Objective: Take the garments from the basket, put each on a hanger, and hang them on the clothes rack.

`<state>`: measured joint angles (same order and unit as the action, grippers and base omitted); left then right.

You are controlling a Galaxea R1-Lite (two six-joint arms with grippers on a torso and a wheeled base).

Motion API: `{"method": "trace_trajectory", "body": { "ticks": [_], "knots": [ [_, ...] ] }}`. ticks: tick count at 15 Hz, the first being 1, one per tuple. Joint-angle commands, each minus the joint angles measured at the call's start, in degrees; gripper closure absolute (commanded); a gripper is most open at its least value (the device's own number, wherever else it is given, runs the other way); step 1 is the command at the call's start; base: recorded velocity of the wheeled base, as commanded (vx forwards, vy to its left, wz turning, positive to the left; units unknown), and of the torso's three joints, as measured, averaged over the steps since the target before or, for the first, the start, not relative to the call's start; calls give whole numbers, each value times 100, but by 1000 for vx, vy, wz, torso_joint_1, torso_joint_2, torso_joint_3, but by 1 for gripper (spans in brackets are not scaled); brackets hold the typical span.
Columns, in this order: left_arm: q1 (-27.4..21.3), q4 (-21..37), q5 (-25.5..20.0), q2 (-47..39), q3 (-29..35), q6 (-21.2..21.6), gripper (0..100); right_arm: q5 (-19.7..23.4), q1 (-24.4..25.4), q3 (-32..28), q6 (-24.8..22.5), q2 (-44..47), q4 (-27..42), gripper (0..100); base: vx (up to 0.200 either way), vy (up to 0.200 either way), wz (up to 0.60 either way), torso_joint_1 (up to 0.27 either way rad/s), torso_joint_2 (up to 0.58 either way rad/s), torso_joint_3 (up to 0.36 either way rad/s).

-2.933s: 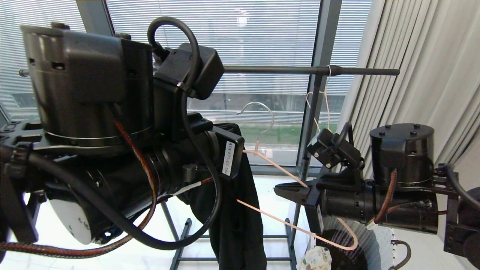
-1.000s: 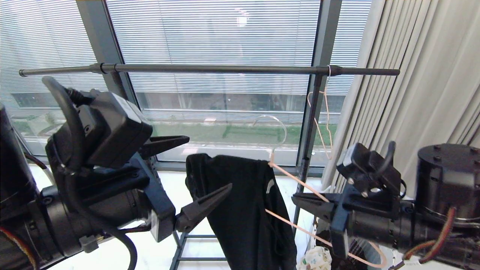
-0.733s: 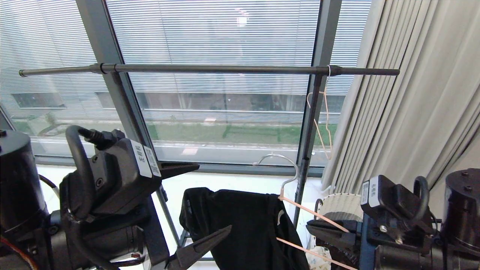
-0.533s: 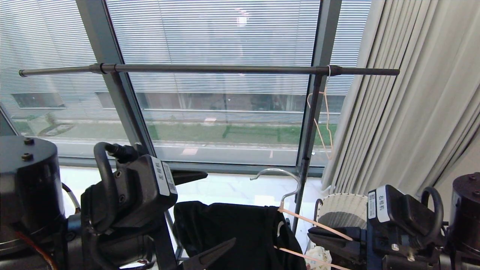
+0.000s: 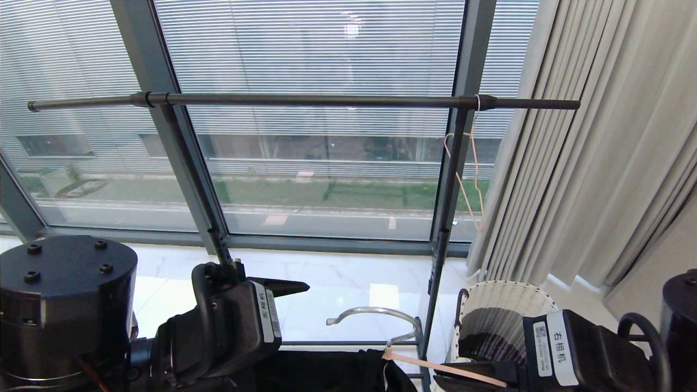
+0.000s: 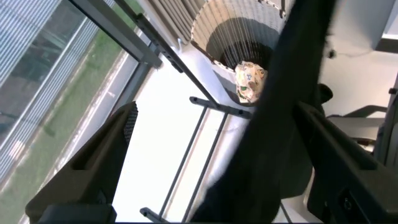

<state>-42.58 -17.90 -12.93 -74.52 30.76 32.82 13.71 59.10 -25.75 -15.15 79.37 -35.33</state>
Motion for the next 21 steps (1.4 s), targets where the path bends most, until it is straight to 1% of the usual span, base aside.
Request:
{"method": "trace_trajectory", "body": {
  "ticks": [1, 4, 5, 13, 14, 15, 16, 17, 19, 21],
  "knots": [
    [-5, -3, 1, -27, -35, -3, 0, -9, 181, -1, -5, 43, 0, 100, 0, 0, 0, 0, 0, 0],
    [-48, -3, 1, -19, -140, -3, 0, -18, 295, -27, -14, 52, 0, 100, 0, 0, 0, 0, 0, 0],
    [-57, -3, 1, -10, -175, -3, 100, -18, 321, -18, -14, 52, 0, 100, 0, 0, 0, 0, 0, 0],
    [-75, -21, 19, -10, -175, -12, 100, -27, 462, -18, -5, 96, 0, 100, 0, 0, 0, 0, 0, 0],
    [-75, -21, 19, -19, -175, -12, 100, -44, 471, -18, -14, 96, 0, 100, 0, 0, 0, 0, 0, 0],
    [-75, -21, 19, -10, -175, -21, 100, -159, 480, -9, -14, 87, 0, 100, 0, 0, 0, 0, 0, 0],
    [-75, -21, 28, -10, -175, -21, 100, -264, 488, -9, -14, 87, 0, 0, 0, 0, 0, 0, 0, 0],
    [-66, -21, 28, -1, -175, -21, 100, -352, 488, -1, -5, 87, 0, 0, 0, 0, 0, 0, 0, 0],
    [-48, -21, 28, 25, -202, -21, 100, -475, 339, -9, -5, 87, 0, 0, 0, 0, 0, 0, 0, 0],
    [57, -21, 63, 69, -254, -21, 100, -510, -65, -18, -5, 78, -9, 0, 0, 0, 0, 0, 0, 0]
  ]
}}
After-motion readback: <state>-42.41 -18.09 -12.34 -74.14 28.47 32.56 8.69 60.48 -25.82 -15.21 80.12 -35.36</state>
